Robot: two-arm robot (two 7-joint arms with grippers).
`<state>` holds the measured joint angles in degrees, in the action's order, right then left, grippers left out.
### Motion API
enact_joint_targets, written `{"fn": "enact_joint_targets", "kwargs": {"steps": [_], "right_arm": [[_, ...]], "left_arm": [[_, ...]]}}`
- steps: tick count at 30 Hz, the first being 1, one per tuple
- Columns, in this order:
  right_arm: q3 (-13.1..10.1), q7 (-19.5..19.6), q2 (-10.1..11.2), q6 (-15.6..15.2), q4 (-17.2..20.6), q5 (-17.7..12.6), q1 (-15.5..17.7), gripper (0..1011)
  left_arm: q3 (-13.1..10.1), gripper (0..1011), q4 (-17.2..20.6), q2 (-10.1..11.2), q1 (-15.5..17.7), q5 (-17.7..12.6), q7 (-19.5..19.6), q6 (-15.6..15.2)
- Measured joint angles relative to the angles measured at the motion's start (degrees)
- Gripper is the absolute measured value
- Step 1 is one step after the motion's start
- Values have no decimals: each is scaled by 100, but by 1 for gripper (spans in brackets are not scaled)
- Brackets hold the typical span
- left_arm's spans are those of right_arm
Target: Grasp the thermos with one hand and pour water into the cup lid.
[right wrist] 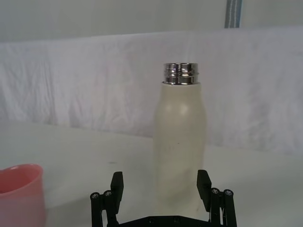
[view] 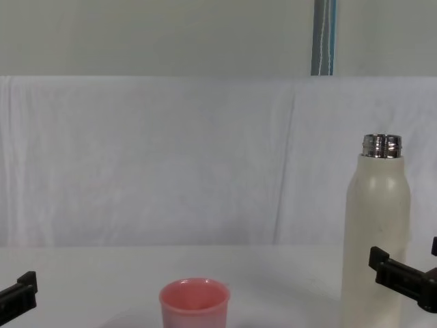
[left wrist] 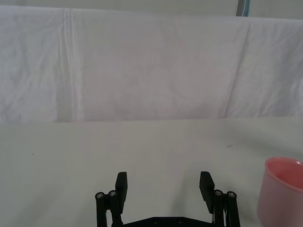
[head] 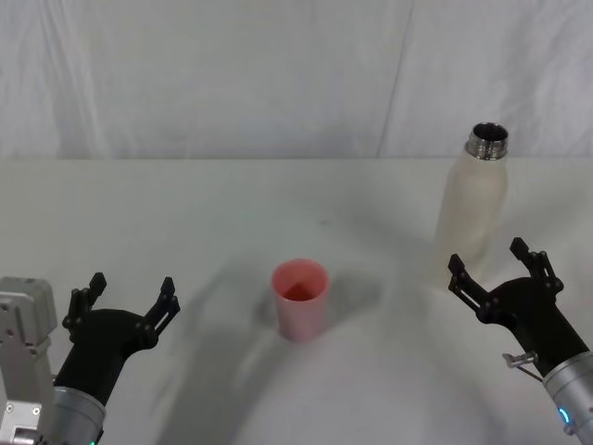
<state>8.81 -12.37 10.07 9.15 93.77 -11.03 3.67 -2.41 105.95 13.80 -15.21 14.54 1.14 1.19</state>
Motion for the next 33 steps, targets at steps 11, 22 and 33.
{"fn": "enact_joint_targets", "kwargs": {"steps": [11, 22, 33], "right_arm": [[102, -68, -14, 66, -24, 22, -37, 1001], [172, -138, 32, 77, -82, 15, -67, 1001], [218, -197, 68, 190, -159, 9, -56, 1001]], "left_arm": [[0, 1001, 0, 0, 0, 0, 0, 0], [0, 1001, 0, 0, 0, 0, 0, 0], [0, 1001, 0, 0, 0, 0, 0, 0]]}}
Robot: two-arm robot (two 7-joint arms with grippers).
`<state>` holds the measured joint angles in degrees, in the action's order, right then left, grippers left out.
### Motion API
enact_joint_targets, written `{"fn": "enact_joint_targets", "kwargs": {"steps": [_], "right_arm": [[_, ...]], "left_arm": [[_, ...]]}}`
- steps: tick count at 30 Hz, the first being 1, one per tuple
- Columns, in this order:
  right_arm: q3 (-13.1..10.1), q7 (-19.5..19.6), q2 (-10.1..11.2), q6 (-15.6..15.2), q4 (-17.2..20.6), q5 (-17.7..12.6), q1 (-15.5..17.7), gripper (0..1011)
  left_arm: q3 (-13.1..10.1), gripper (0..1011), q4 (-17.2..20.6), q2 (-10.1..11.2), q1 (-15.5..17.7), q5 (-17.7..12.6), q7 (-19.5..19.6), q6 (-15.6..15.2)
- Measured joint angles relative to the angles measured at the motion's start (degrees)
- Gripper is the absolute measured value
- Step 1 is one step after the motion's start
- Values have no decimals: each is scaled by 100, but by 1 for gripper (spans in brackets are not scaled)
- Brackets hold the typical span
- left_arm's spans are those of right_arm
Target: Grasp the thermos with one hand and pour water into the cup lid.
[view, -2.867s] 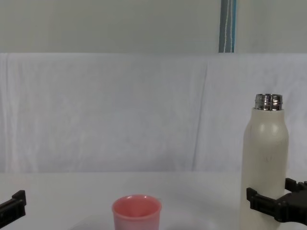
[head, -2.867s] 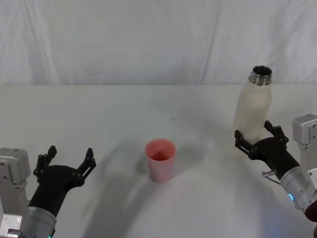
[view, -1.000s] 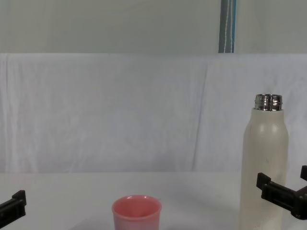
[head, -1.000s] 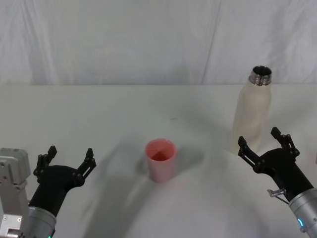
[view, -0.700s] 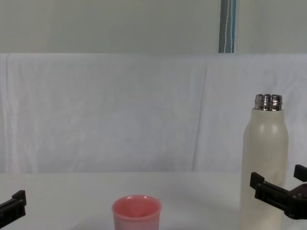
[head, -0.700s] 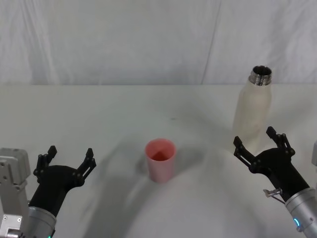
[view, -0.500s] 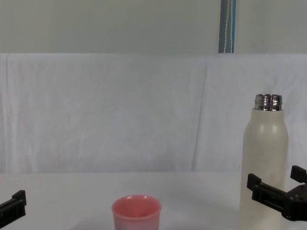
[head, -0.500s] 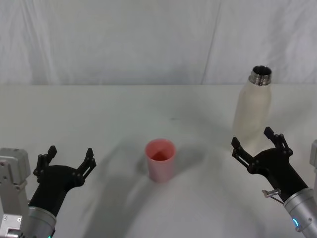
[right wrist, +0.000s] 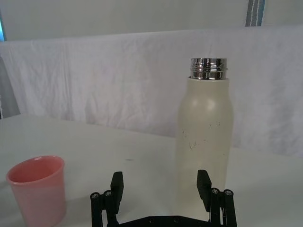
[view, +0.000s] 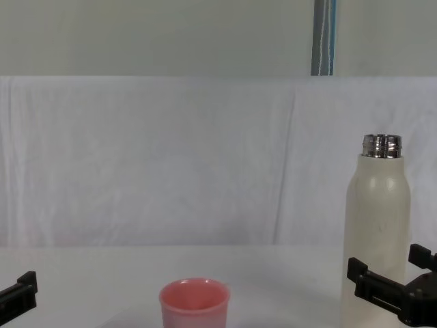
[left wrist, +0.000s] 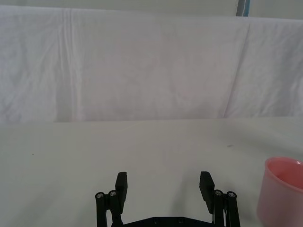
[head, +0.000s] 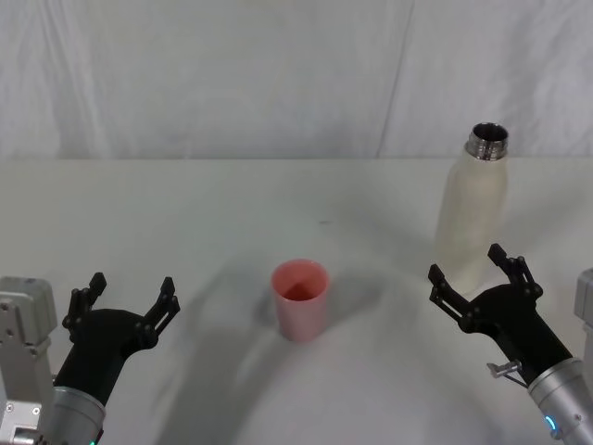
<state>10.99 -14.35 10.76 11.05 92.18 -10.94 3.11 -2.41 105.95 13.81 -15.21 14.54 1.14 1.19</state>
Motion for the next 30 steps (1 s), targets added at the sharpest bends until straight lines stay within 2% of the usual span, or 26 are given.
{"fn": "enact_joint_targets", "kwargs": {"steps": [30], "right_arm": [[-5, 2, 0, -6, -3, -2, 1, 1001]], "left_arm": [[0, 1001, 0, 0, 0, 0, 0, 0]]}}
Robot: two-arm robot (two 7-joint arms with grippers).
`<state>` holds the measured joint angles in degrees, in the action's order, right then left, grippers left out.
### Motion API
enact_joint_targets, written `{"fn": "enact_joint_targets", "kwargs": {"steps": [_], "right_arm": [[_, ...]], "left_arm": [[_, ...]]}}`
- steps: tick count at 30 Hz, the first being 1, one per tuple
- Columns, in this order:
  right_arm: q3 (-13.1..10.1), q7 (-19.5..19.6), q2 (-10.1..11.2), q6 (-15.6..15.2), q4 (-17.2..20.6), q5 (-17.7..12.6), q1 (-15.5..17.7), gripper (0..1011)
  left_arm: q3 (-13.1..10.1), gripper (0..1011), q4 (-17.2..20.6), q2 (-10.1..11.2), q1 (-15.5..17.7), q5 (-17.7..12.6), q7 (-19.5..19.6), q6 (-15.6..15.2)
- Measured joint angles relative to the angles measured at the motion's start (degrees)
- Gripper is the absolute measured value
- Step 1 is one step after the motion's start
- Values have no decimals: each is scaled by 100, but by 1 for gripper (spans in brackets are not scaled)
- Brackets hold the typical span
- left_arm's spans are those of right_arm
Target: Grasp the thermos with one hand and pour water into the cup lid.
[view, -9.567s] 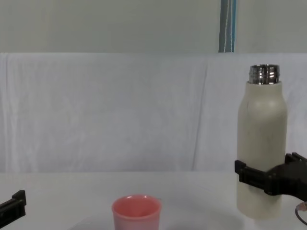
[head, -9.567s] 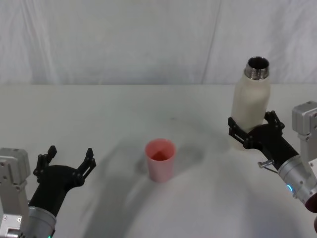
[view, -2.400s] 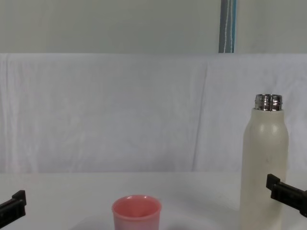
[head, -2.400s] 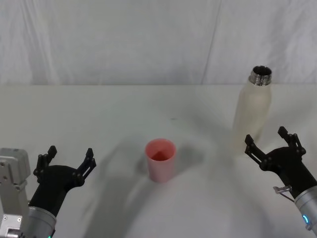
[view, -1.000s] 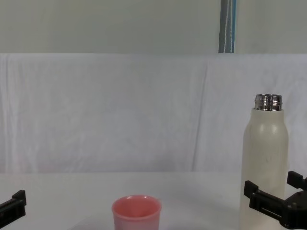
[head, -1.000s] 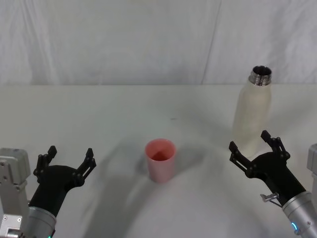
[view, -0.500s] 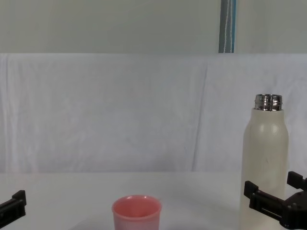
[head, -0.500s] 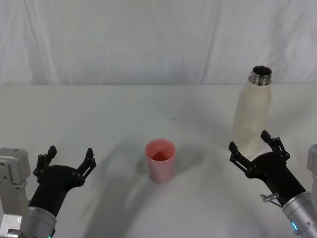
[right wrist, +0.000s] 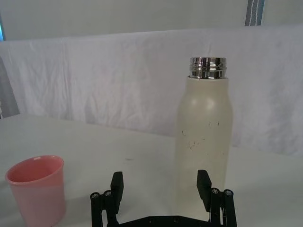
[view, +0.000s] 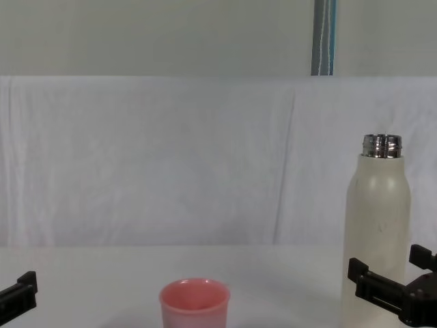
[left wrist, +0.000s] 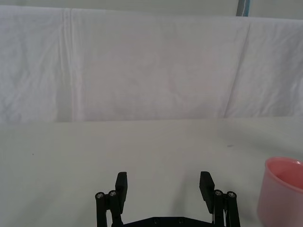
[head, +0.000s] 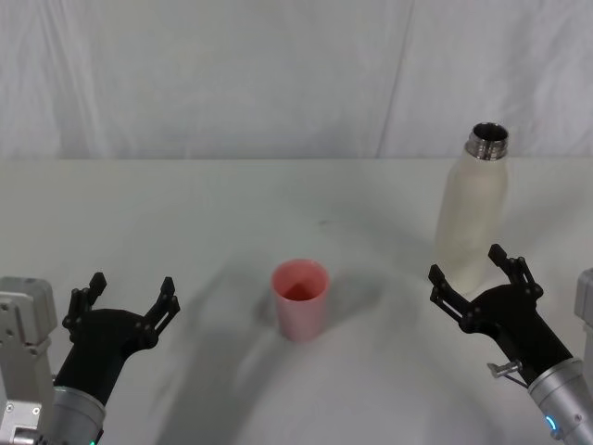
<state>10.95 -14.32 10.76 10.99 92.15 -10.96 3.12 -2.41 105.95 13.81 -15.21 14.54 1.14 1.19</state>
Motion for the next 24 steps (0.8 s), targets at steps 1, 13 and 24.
{"fn": "enact_joint_targets", "kwargs": {"steps": [1, 13, 24], "right_arm": [[0, 0, 0, 0, 1, 0, 0, 1001], [0, 1, 0, -5, 6, 0, 0, 1001], [0, 2, 0, -5, 6, 0, 0, 1001]], "left_arm": [[0, 1001, 0, 0, 0, 0, 0, 0], [0, 1001, 0, 0, 0, 0, 0, 0], [0, 1001, 0, 0, 0, 0, 0, 0]]}}
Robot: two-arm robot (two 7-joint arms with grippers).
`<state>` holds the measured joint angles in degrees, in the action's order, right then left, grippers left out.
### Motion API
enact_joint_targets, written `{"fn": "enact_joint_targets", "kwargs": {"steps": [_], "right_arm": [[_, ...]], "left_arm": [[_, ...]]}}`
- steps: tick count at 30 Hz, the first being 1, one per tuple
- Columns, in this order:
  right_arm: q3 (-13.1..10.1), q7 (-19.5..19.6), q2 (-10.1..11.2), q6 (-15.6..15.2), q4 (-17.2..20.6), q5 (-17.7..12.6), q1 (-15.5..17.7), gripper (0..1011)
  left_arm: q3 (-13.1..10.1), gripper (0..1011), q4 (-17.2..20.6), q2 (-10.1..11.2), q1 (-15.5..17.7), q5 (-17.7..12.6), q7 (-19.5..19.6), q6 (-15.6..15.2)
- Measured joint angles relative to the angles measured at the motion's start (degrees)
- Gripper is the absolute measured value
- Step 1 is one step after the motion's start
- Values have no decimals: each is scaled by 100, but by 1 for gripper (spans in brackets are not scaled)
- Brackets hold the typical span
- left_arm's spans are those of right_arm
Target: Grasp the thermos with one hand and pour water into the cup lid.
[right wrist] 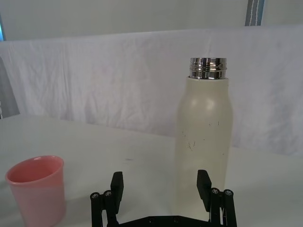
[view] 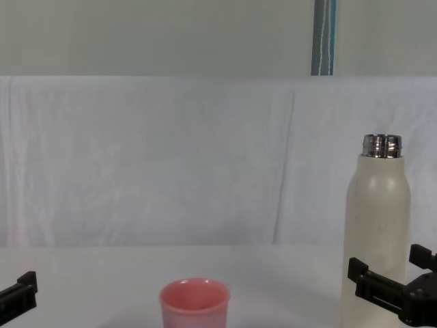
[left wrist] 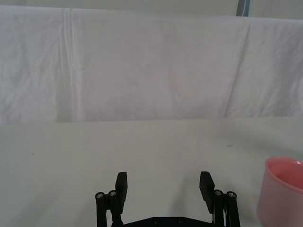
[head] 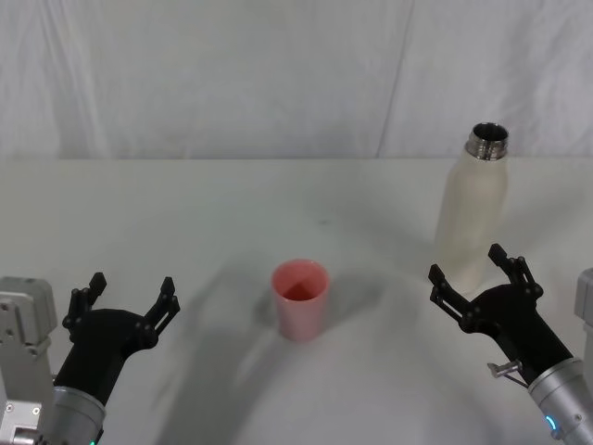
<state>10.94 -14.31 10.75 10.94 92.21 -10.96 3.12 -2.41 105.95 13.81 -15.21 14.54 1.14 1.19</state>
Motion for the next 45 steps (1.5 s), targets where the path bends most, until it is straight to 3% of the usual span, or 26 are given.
{"fn": "enact_joint_targets", "kwargs": {"steps": [45], "right_arm": [[0, -1, 0, 0, 0, 0, 0, 1001]], "left_arm": [[0, 1001, 0, 0, 0, 0, 0, 0]]}}
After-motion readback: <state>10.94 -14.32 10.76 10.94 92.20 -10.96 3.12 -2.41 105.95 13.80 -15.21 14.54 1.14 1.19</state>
